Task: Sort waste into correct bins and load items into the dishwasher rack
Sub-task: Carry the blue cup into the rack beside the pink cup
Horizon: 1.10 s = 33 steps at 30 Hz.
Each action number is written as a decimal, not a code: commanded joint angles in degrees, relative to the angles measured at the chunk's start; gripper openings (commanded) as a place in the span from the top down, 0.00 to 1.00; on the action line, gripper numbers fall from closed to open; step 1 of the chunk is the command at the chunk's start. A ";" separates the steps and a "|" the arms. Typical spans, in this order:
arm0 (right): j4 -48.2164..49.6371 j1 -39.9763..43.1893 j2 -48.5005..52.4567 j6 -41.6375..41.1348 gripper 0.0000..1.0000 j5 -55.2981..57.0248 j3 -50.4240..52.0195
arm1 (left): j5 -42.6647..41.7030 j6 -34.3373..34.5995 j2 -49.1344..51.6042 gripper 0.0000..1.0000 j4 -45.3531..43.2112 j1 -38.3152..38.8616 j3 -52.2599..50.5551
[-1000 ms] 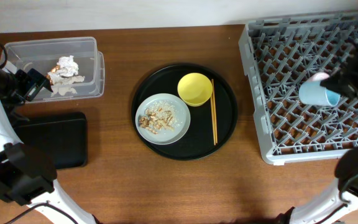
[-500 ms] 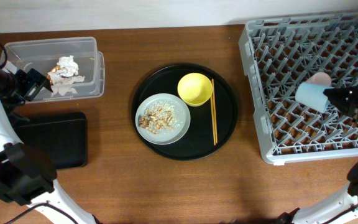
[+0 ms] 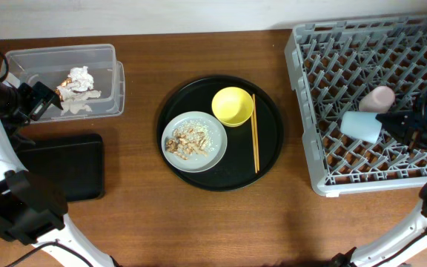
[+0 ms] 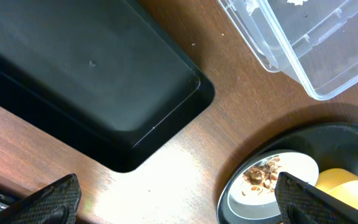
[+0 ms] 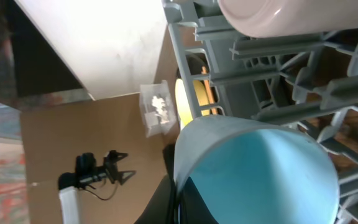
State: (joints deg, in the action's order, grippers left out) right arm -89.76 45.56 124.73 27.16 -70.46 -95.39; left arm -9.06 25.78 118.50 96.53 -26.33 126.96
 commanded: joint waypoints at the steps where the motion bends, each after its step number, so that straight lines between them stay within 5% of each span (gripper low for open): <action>1: 0.09 0.35 1.75 0.44 0.96 1.86 0.24 | 0.02 0.46 -2.05 0.01 -0.22 -0.11 -0.24; 21: -4.00 8.20 -2.12 -7.10 0.87 7.32 -7.54 | 0.02 0.46 -2.05 0.01 -0.24 -0.11 -0.24; 33: -6.14 7.28 -16.06 -16.79 0.83 20.13 -20.55 | 0.02 0.46 -2.05 0.01 -0.24 -0.11 -0.24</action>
State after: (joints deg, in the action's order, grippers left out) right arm -95.39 53.78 115.46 12.53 -54.70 -114.13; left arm -9.04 25.80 118.50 96.42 -26.33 126.96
